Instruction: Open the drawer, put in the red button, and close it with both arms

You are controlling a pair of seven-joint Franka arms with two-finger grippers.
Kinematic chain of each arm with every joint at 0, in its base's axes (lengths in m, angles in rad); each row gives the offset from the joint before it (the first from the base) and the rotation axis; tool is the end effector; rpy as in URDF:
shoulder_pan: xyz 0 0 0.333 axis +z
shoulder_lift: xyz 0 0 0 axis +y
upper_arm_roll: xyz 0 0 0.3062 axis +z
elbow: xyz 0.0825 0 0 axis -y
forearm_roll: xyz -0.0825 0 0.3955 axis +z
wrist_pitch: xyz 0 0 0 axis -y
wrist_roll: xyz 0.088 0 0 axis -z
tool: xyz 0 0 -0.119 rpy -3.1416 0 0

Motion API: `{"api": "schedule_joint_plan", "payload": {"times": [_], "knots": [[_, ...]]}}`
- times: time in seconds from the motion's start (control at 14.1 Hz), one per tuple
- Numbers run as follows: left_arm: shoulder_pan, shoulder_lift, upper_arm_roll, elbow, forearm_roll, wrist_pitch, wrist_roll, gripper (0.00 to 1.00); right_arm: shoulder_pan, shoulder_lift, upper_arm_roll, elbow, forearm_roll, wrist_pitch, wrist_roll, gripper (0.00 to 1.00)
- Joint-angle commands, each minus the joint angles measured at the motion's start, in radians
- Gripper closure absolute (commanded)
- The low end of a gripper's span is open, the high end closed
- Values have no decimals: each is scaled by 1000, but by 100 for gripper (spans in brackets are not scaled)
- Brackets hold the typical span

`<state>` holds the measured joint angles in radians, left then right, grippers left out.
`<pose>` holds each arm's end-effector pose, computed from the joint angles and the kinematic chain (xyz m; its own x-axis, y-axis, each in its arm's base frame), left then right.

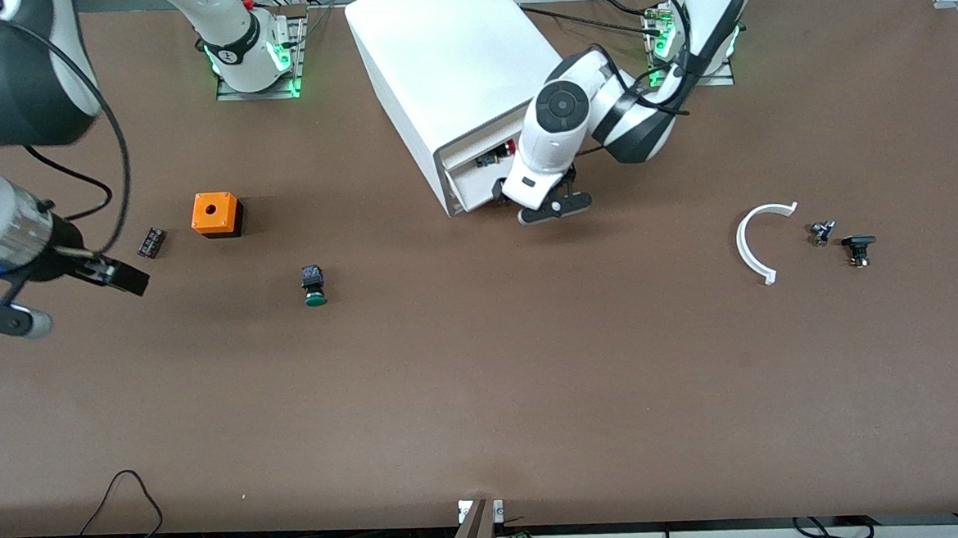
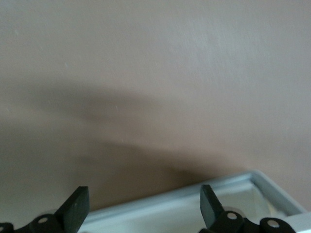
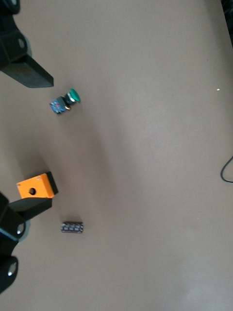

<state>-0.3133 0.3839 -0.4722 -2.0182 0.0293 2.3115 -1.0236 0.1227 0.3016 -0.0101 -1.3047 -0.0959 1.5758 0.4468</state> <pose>0.4267 -0.4212 0.2471 0.9598 0.2352 -0.1531 0.2435 -0.9692 0.0370 0.6493 0.0629 0.5482 0.9456 -0.3250 0.0151 -0.3248 -0.9402 0.1022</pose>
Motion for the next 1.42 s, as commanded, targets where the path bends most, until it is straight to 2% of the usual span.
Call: {"api": "schedule_joint_plan", "payload": {"times": [0.0,0.14,0.21,0.36,0.57,0.78,0.99,1.14,1.35], "knots": [[11,-39,-20,-45,-14,5,10,0,-37,-104,2,-142,27,12,-92,0],[11,-45,-48,-47,-14,5,10,0,-51,-140,-42,-195,31,7,-270,0],[13,-51,-77,-47,-14,3,8,0,-51,-160,-65,-230,34,6,-290,0],[14,-51,-104,-47,-15,3,10,0,-51,-223,-68,-310,35,15,-298,0],[37,-51,-103,-51,-15,3,10,0,-51,-329,-68,-442,35,32,-309,0],[110,-56,-91,-45,3,11,13,0,-52,-398,-71,-533,31,58,-362,0],[245,-121,-51,-8,3,8,13,0,-51,-404,-94,-550,35,73,-379,0],[278,-152,18,45,3,-13,25,0,-51,-404,-93,-550,35,99,-381,0],[302,-178,108,180,-11,-226,266,0,-51,-450,-85,-616,33,162,-381,0]]}}
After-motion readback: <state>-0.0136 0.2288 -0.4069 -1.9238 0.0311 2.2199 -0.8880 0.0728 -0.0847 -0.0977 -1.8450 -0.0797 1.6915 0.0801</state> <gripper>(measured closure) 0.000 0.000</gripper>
